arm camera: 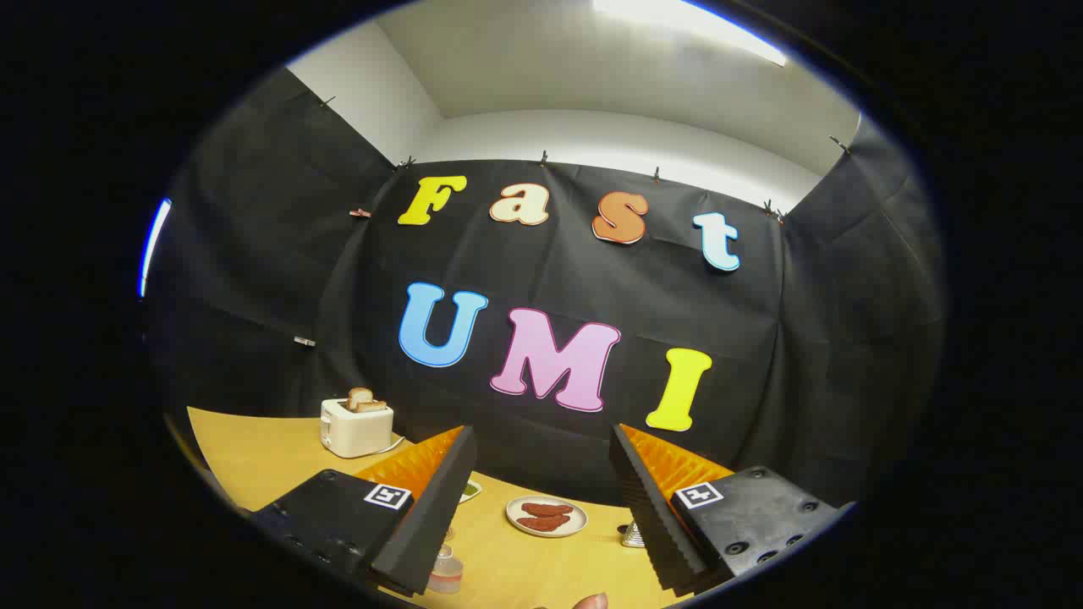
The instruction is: Take the bottle from table, then pour the juice into the cup, finally place the bottle on the coaster
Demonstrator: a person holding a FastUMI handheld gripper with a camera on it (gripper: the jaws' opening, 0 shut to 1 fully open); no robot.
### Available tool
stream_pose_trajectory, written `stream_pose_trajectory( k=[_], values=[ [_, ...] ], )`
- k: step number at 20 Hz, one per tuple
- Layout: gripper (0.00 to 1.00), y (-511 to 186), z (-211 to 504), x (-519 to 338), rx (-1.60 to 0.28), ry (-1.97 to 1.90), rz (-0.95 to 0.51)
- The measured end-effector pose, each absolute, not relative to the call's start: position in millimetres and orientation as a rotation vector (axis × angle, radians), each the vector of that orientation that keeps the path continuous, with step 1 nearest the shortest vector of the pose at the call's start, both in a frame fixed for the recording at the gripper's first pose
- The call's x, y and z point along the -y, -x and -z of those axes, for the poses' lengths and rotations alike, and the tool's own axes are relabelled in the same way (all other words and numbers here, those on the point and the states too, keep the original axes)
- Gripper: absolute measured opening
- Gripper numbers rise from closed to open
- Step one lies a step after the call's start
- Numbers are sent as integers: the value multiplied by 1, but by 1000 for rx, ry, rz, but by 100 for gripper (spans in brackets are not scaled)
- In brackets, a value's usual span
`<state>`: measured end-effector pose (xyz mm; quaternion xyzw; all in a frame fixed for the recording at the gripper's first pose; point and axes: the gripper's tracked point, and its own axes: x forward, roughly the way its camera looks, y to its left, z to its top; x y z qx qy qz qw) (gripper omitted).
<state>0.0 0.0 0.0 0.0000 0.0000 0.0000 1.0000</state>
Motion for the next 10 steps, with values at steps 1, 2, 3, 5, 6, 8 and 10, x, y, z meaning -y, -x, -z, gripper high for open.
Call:
stream_pose_trajectory(
  k=[1, 2, 3, 5, 6, 8, 10],
  values=[
    [97, -2, 1, 1, -1, -4, 2],
    [97, -4, 3, 2, -4, -5, 1],
    [97, -5, 7, 1, -10, -6, -3],
    [97, -5, 9, -1, -14, -4, -14],
    [97, -4, 10, -1, -14, 0, -17],
    [97, -4, 10, -2, -12, -2, -21],
    [97, -4, 11, -6, -12, -15, -29]
  ],
)
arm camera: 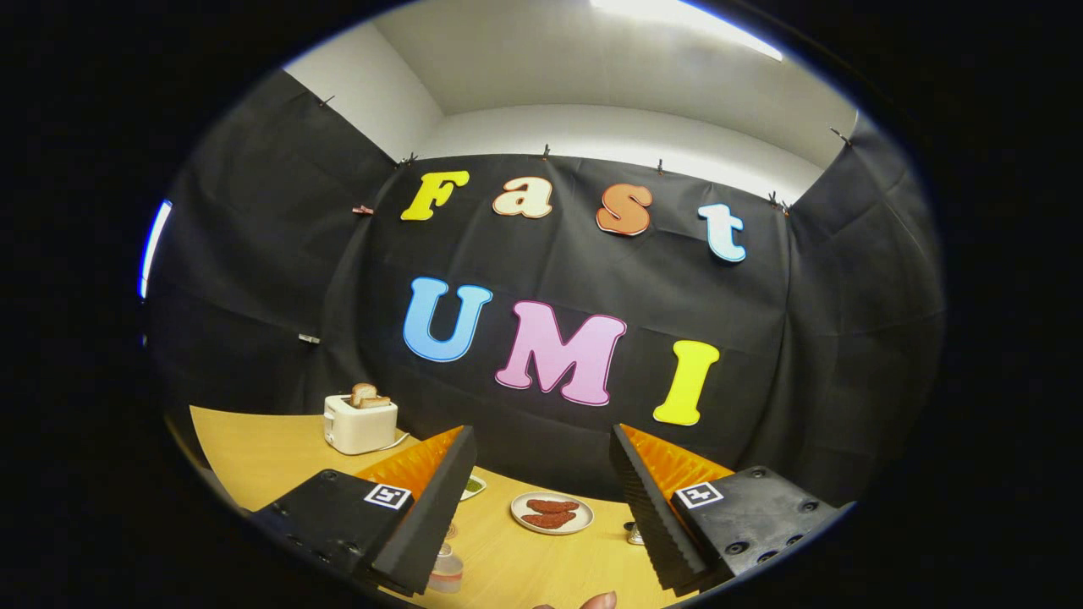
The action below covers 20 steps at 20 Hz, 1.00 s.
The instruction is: Take the bottle from table, then pour the juice into the cup, finally place the bottle on the coaster
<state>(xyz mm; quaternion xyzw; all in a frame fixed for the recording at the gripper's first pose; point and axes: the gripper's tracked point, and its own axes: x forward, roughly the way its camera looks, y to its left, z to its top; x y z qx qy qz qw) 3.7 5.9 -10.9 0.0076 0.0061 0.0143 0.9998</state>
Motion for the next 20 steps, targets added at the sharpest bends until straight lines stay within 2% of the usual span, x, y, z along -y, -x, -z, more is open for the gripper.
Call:
stream_pose_trajectory(
  k=[11, 20],
  values=[
    [97, 2, 30, -23, -27, -50, -53],
    [97, 15, 110, -73, -60, -108, -133]
  ],
)
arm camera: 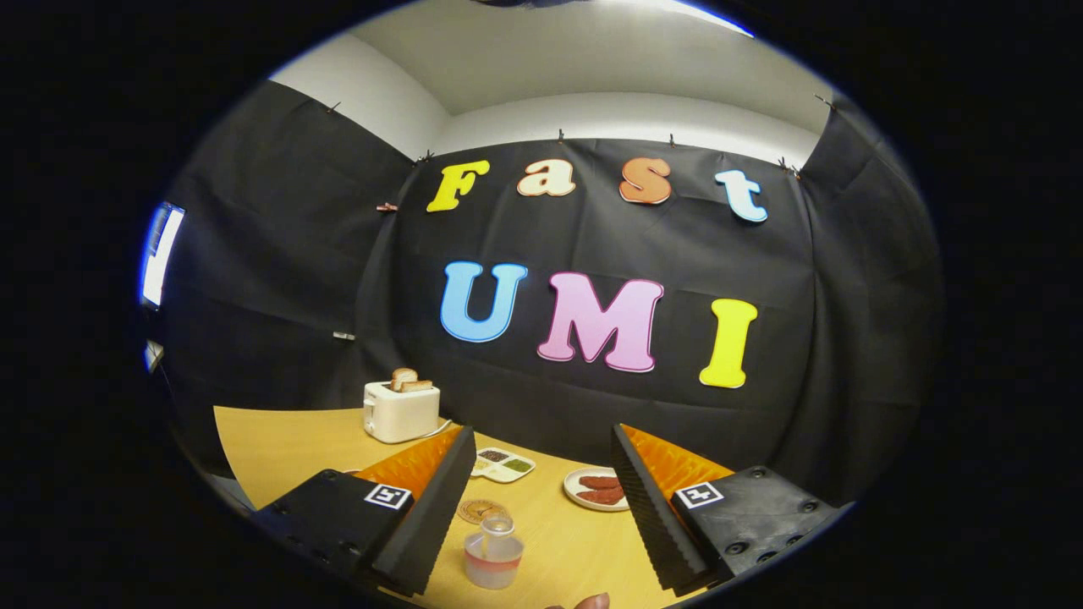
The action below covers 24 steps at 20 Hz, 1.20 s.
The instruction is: Take the bottle from table, then pour the juice into the cup, finally place the bottle on the coaster
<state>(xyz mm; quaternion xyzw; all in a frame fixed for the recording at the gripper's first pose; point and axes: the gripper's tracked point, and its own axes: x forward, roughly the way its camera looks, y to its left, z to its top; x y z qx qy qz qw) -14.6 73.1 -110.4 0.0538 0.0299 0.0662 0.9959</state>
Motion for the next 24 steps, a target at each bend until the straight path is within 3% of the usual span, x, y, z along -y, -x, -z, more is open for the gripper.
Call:
stream_pose_trajectory(
  k=[19, 20, 21, 24],
  values=[
    [97, 10, 307, -130, -316, -190, -77],
    [95, 6, 309, -130, -320, -192, -76],
    [82, 5, 308, -131, -315, -197, -66],
    [75, -1, 303, -131, -365, -165, -49]
  ],
)
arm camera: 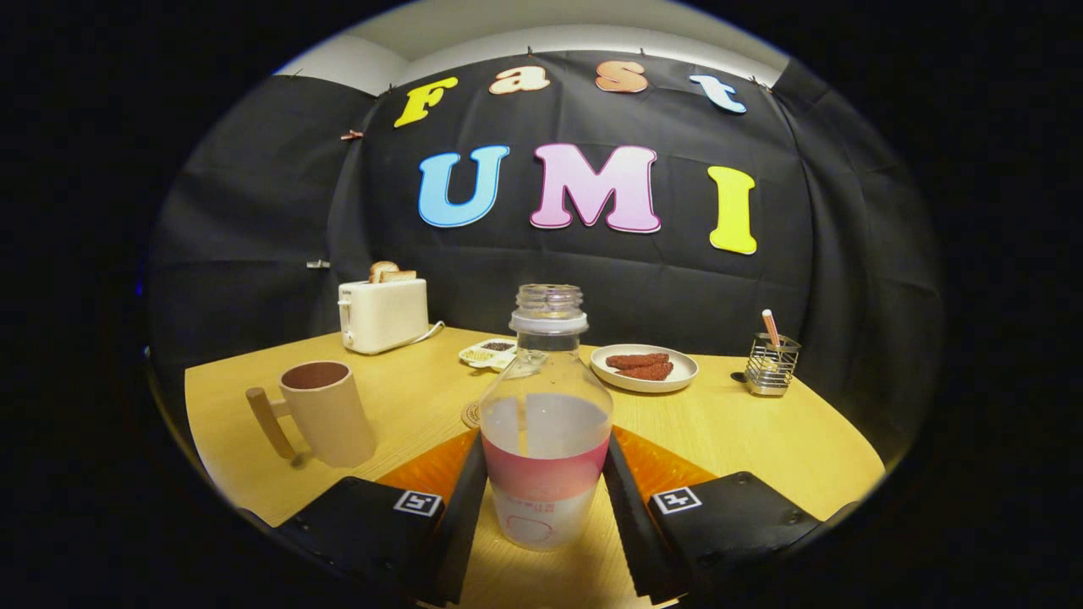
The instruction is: Take the bottle from table, then pour the juice into the cup, finally place the bottle on the coaster
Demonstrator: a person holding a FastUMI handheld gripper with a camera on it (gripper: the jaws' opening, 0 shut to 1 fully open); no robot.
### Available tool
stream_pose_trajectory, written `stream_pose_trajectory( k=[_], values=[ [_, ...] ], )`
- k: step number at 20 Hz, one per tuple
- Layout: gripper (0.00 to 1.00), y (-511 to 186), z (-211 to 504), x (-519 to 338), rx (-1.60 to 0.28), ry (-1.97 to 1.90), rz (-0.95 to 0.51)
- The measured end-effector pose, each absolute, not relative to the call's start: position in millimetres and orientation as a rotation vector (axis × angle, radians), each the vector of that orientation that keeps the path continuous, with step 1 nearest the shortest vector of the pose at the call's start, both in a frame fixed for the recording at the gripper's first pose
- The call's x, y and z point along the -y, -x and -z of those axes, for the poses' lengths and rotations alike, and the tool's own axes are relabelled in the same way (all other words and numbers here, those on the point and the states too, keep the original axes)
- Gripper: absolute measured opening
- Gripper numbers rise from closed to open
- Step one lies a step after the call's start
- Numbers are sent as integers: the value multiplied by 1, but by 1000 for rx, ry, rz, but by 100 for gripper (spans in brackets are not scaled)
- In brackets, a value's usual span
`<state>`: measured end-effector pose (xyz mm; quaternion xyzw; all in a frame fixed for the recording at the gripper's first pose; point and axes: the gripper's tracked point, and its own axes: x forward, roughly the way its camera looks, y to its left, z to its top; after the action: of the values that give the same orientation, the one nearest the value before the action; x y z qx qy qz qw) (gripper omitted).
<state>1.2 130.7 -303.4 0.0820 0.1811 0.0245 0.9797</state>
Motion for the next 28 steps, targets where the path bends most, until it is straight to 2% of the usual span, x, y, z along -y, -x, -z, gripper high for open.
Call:
stream_pose_trajectory(
  k=[10, 18, 28],
  values=[
    [71, -24, 213, -135, -368, 188, 2],
    [71, -28, 209, -162, -459, 494, -23],
    [71, -39, 217, -188, -472, 867, -125]
  ],
)
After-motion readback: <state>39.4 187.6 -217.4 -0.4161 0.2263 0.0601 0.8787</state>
